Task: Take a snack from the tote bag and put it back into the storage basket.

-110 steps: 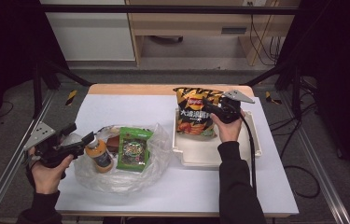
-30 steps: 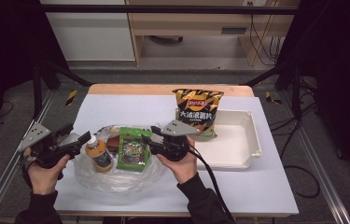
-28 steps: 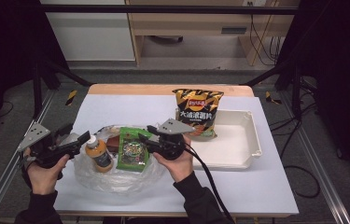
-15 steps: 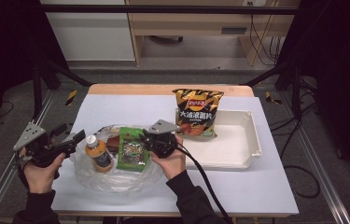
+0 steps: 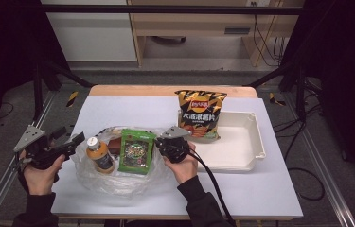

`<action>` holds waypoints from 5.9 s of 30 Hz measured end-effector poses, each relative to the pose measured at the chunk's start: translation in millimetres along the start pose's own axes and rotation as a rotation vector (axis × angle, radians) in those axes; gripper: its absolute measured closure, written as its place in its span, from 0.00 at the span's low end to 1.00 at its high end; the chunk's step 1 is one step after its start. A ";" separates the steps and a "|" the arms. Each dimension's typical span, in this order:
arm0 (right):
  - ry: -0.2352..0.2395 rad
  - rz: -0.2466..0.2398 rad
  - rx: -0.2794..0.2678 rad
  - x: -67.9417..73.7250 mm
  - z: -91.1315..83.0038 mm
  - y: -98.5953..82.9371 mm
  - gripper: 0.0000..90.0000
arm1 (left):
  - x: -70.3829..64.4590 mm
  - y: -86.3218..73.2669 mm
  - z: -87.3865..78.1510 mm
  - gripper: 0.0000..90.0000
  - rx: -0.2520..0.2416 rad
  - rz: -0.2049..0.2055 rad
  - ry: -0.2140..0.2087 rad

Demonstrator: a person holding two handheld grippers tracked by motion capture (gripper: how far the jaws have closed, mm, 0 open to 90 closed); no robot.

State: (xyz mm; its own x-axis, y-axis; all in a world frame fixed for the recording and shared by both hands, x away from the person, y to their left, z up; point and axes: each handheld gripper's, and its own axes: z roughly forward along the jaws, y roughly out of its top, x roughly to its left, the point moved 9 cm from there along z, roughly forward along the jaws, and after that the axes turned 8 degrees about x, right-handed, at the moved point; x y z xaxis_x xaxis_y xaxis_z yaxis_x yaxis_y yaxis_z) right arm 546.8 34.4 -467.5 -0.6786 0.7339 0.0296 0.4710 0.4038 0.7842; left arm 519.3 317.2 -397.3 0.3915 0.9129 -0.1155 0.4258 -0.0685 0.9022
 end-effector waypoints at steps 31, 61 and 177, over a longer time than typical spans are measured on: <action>0.084 0.090 -0.021 15.5 11.6 3.4 0.58 | 4.7 -0.5 -2.6 0.23 -0.009 -0.016 0.000; 0.182 0.137 -0.090 18.9 22.9 12.8 0.90 | 5.7 0.0 -3.5 0.24 -0.012 -0.021 0.000; 0.261 0.068 -0.482 34.7 -104.2 110.0 0.88 | -20.0 15.9 -15.2 0.22 -0.074 0.060 -0.042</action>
State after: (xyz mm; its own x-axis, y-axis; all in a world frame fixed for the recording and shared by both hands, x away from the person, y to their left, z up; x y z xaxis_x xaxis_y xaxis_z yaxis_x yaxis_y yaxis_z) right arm 516.4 47.4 -315.7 -0.8020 0.5647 0.1948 0.2486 0.0191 0.9684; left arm 505.9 303.9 -374.4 0.4488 0.8904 -0.0759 0.3397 -0.0914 0.9361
